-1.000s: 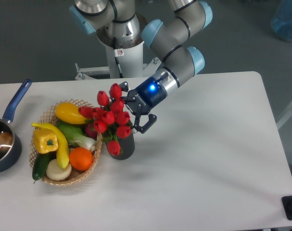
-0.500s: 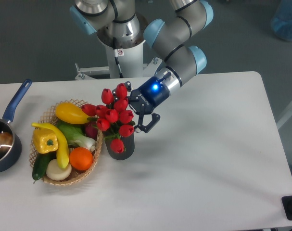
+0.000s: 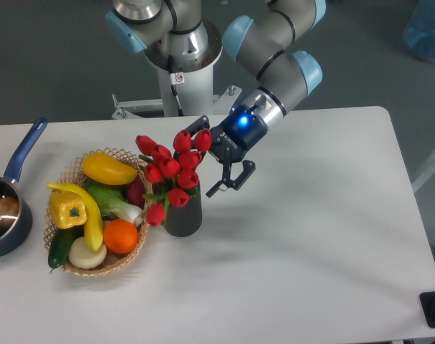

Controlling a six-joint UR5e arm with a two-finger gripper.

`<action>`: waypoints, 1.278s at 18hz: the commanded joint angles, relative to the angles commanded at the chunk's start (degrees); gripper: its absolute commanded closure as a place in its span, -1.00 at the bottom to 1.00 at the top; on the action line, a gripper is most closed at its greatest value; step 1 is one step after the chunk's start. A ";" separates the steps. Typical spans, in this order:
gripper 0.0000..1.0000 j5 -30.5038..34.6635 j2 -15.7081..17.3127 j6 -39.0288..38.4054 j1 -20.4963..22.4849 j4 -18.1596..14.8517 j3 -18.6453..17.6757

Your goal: Insert the flowers into the vase

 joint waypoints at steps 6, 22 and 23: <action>-1.00 4.20 2.63 0.09 0.00 -0.17 -0.35; -1.00 20.90 4.22 0.00 5.89 -0.53 8.08; -1.00 23.62 4.05 0.00 5.98 -0.44 9.48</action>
